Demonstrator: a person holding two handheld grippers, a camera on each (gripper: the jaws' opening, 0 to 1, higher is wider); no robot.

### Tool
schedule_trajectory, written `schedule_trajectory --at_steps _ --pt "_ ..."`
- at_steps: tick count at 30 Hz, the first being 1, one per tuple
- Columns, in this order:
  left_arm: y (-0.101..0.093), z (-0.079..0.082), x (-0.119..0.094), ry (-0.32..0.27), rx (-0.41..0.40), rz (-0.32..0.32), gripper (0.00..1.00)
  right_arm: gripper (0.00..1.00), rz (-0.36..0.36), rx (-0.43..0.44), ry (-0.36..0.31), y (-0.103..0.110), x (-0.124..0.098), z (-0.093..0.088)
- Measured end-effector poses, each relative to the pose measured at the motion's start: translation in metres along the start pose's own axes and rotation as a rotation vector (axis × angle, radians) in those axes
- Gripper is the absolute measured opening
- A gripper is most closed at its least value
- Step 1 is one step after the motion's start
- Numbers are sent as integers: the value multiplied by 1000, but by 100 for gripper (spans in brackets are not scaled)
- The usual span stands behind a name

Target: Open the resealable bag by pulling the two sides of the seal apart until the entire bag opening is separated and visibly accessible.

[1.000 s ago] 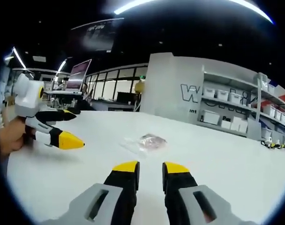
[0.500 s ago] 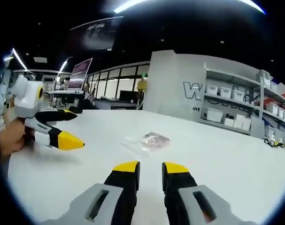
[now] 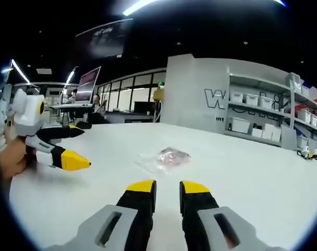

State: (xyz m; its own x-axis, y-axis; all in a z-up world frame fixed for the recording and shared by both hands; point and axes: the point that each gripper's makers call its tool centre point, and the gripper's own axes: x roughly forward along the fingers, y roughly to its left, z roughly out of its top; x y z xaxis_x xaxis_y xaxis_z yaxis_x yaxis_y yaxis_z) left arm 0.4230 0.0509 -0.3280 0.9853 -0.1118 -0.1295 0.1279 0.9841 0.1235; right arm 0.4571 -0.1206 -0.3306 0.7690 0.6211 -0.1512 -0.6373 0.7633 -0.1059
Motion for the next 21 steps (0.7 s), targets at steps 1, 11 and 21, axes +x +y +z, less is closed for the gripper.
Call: schedule_trajectory --at_steps 1,11,21 --pt "0 0 0 1 0 0 94 16 5 9 -1 -1 2 1" --pt "2 0 0 7 4 3 93 16 10 68 0 -5 9 0" --pt "1 0 0 10 7 -1 93 15 12 63 9 -3 9 0"
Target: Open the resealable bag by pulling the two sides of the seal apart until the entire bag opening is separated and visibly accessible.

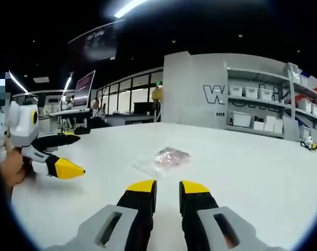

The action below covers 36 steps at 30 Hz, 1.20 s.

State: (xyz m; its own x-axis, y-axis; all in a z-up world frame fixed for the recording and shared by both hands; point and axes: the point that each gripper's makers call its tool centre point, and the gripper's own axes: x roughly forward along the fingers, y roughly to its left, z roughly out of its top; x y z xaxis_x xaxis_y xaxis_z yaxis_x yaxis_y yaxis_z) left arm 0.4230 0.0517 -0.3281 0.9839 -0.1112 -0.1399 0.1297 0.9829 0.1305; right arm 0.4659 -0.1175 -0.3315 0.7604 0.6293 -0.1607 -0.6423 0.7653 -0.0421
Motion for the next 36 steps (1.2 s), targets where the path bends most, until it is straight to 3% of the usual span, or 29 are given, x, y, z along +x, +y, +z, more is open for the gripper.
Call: schedule_trajectory --at_steps 36 --pt "1 0 2 1 -5 -5 91 13 40 -70 65 5 34 -8"
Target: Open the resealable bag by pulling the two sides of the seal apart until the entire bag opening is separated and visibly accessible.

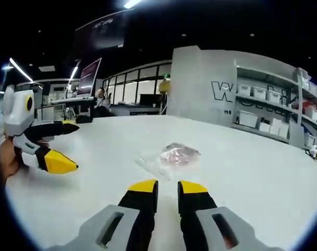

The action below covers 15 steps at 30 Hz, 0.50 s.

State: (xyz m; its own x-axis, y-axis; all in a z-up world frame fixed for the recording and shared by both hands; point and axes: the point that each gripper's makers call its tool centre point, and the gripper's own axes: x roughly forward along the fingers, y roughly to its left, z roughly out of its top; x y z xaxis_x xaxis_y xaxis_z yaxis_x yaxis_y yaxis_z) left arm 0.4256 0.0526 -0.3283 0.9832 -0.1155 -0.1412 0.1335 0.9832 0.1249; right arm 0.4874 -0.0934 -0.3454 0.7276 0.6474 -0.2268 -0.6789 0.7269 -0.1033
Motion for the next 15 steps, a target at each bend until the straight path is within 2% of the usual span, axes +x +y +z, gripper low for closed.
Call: schedule_trajectory --at_steps 8,15 --pt "0 0 0 1 -2 -1 91 13 -1 -7 4 -3 2 -1" --pt "0 0 -1 1 -3 0 91 13 15 -26 21 -3 17 -1"
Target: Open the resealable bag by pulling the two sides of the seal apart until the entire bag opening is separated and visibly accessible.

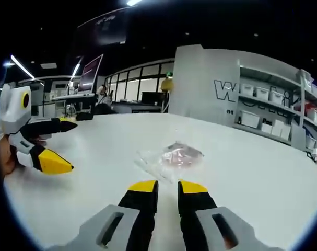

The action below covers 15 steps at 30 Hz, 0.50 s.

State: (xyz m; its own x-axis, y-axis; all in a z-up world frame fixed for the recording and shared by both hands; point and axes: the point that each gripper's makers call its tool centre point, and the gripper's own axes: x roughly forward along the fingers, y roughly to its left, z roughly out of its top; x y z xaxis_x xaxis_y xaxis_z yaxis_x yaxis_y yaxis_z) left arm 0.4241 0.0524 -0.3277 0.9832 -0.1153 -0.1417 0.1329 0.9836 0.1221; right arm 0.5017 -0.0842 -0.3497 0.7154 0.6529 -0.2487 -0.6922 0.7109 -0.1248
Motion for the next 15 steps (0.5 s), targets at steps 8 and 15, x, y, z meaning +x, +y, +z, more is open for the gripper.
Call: schedule_trajectory --at_steps 8,15 --pt "0 0 0 -1 0 0 91 13 16 -29 22 2 13 -1" --pt "0 0 0 -3 0 2 91 13 25 -37 33 2 26 0"
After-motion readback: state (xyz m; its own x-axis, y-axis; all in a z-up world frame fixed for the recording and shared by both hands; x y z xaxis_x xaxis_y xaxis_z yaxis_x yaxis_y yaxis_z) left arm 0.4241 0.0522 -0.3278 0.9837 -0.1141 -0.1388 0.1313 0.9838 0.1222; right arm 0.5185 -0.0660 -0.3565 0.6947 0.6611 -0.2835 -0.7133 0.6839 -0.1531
